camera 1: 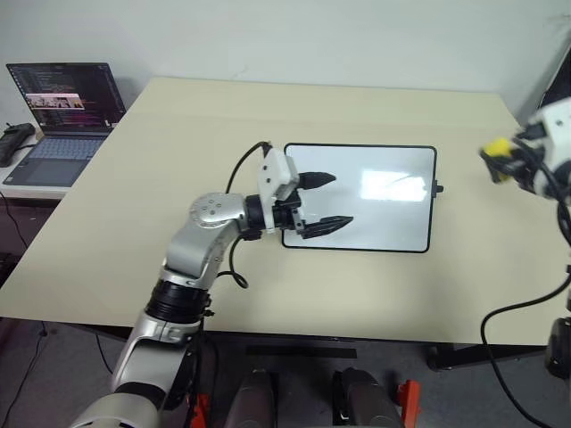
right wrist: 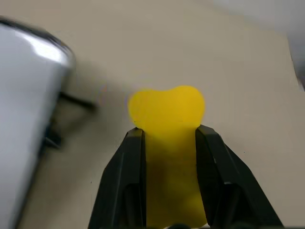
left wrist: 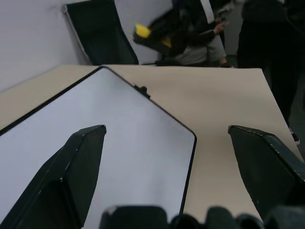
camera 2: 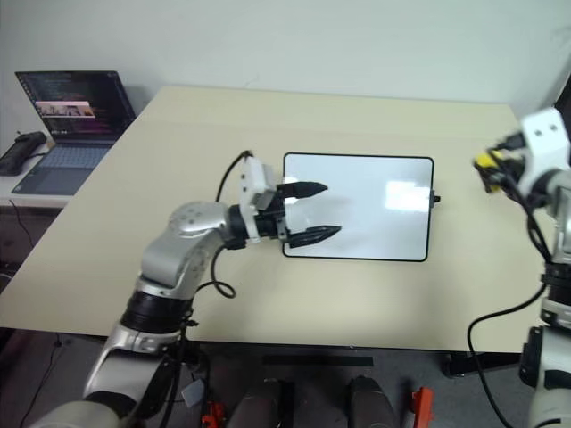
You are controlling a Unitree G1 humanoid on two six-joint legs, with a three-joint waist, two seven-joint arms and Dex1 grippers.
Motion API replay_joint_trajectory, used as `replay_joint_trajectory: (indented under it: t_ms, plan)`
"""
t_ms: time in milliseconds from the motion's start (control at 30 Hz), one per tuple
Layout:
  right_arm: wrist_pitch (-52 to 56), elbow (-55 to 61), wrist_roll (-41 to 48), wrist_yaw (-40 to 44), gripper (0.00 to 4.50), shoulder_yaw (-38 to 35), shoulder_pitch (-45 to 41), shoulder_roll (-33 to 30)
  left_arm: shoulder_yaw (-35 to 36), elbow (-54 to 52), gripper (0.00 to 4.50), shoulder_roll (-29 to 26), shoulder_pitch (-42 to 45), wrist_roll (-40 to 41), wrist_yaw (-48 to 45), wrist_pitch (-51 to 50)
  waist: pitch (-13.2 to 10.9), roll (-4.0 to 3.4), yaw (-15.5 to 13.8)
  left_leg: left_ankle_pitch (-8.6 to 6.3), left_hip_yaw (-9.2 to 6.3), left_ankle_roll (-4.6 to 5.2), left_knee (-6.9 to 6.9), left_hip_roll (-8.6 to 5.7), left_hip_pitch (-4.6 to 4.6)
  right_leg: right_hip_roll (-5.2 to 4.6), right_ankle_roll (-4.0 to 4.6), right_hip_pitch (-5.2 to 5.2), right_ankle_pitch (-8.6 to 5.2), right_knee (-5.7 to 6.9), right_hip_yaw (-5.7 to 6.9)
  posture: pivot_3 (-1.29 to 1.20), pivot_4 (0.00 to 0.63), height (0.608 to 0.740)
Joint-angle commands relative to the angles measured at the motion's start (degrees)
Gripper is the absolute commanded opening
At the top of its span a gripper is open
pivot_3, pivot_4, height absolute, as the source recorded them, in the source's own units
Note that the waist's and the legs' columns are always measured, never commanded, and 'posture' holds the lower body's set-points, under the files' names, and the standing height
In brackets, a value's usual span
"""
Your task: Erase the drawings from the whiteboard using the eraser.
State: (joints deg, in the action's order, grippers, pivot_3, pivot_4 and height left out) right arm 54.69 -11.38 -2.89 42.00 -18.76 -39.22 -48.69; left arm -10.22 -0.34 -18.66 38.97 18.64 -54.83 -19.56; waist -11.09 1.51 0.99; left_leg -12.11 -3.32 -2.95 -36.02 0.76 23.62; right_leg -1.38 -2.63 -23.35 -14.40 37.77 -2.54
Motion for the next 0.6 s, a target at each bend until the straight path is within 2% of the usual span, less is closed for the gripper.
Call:
replay_joint_trajectory:
  t_ms: [33,233,567,600]
  plan:
    - [3.2,-1.0,2.3,-0.7,1.04,-1.0,2.3,-1.9,-3.1,-0.5,4.50,2.4,0.7,-2.4,1.5,2.4,0.0,-0.02,0.8,0.00,0.03,0.00,0.00,0.00,-0.03,0.01,0.00,0.00,0.00,0.02,-0.05,0.00,0.150,0.740]
    - [3.2,-7.0,3.8,-3.5,1.04,-0.9,4.0,-2.5,-4.6,0.2,4.50,5.4,0.8,-4.1,3.4,2.9,0.0,-0.09,2.1,0.01,0.21,0.01,0.00,0.01,-0.21,0.06,-0.21,0.01,-0.13,0.15,-0.28,0.00,0.150,0.740]
    - [1.3,-15.8,5.3,-6.6,1.04,3.8,0.7,-1.2,-4.5,-2.1,4.50,4.5,-0.1,-3.3,3.1,1.0,0.0,-0.10,2.1,0.01,0.25,0.01,-0.02,0.01,-0.26,0.08,-0.35,0.07,-0.17,0.15,-0.36,0.00,0.150,0.740]
    - [1.0,-17.0,5.3,-6.9,1.39,4.3,0.2,-1.3,-4.4,-2.5,4.50,4.4,-0.2,-3.2,3.1,0.8,0.0,-0.10,2.1,0.01,0.26,0.01,-0.02,0.01,-0.26,0.08,-0.35,0.07,-0.17,0.15,-0.36,0.00,0.150,0.740]
